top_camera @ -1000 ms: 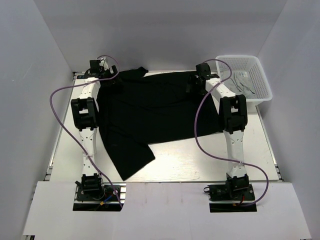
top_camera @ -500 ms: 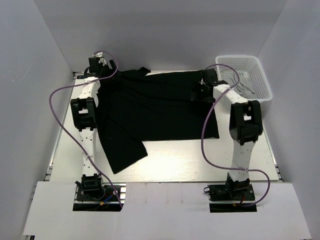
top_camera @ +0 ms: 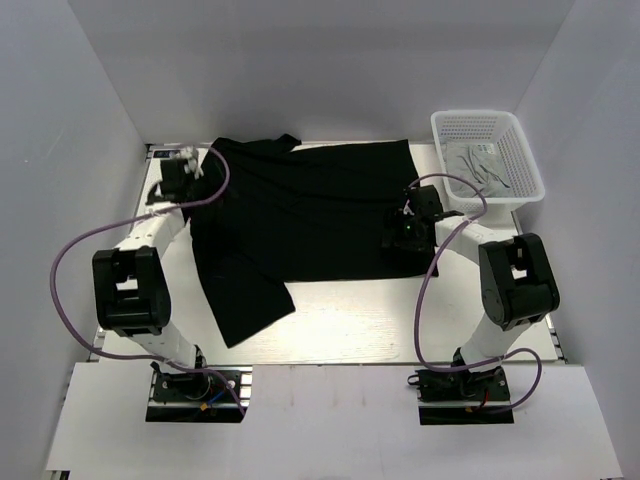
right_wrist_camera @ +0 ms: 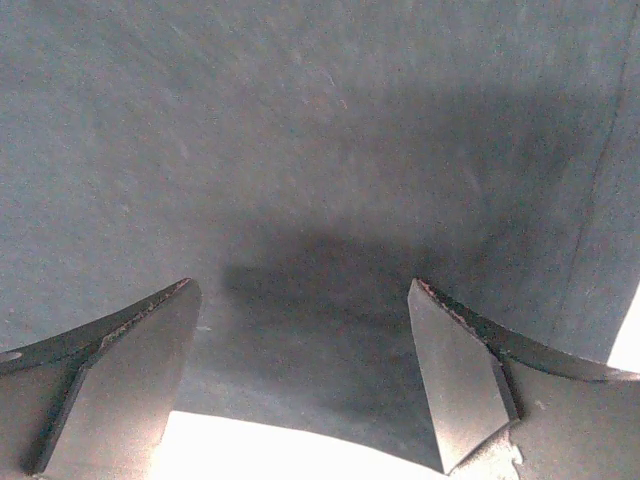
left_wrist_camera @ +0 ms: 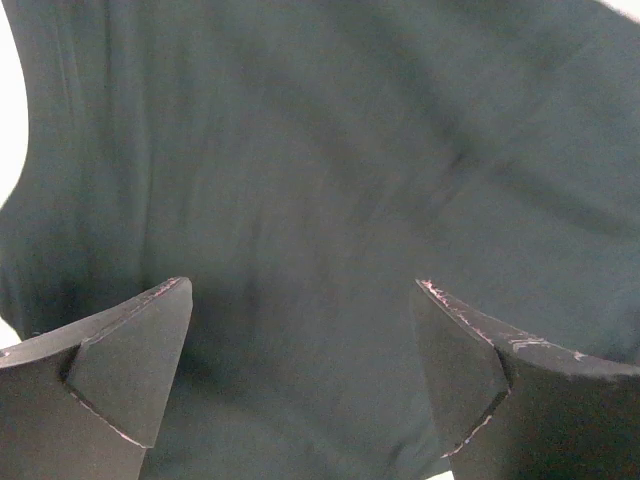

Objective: Fold and stack the t-shirts
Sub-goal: Flatten out the tshirt

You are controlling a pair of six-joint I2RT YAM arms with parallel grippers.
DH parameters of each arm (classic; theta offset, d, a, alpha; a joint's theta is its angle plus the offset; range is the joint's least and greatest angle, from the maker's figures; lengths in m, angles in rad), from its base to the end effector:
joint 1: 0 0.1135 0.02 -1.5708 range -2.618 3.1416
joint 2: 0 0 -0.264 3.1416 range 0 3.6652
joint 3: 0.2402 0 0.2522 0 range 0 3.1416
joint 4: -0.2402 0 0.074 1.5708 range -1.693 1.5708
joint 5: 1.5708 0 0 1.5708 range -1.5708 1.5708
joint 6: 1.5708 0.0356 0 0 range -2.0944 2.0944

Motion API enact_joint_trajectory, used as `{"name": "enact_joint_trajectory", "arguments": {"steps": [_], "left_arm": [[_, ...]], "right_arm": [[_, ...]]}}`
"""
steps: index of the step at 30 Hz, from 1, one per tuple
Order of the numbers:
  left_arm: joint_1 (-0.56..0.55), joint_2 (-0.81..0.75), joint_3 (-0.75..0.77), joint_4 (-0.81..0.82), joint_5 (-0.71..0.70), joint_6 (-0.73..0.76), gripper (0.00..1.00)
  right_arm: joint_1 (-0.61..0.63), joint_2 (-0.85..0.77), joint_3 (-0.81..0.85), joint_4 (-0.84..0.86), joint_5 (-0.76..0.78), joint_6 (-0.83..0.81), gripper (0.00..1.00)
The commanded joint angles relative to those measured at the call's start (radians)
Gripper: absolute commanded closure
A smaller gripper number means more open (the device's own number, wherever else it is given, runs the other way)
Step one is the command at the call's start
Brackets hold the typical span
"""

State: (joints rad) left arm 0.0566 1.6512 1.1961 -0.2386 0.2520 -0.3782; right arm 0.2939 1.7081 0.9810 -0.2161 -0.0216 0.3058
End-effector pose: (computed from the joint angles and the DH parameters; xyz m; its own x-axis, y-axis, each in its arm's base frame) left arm 0.3709 0.0121 0.2535 -0.6437 -0.3946 -0.6557 -0.1087 0.8953 -0.4321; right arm 0.3284 0.1002 0.1683 -0.8296 0.0634 -0.5547 -0.0545 0.9796 0.1934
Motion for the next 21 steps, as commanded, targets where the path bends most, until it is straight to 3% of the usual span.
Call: {"name": "enact_joint_trajectory", "arguments": {"steps": [1, 4, 7, 13, 18, 21], "left_arm": [[0.006, -0.045, -0.133, 0.042, -0.039, -0.048, 0.00], [0.020, -0.067, -0.187, 0.087, -0.046, -0.057, 0.00], [0.020, 0.001, -0.164, 0.015, -0.100, -0.057, 0.00], [0.029, 0.108, -0.174, 0.035, -0.210, -0.082, 0.00], [0.063, 0.214, -0.093, -0.086, -0.357, -0.178, 0.00], [0.091, 0.199, -0.093, -0.105, -0.376, -0.223, 0.00]], "right_arm": [[-0.009, 0.001, -0.019, 0.058, -0.003, 0.026, 0.10], [-0.009, 0.022, -0.034, 0.057, 0.008, 0.036, 0.10], [-0.015, 0.031, -0.044, 0.055, 0.017, 0.046, 0.10], [-0.016, 0.035, -0.062, 0.049, 0.060, 0.047, 0.10], [-0.027, 0.038, -0.071, 0.038, 0.089, 0.064, 0.10], [-0.044, 0.044, -0.082, 0.018, 0.111, 0.093, 0.10]]}}
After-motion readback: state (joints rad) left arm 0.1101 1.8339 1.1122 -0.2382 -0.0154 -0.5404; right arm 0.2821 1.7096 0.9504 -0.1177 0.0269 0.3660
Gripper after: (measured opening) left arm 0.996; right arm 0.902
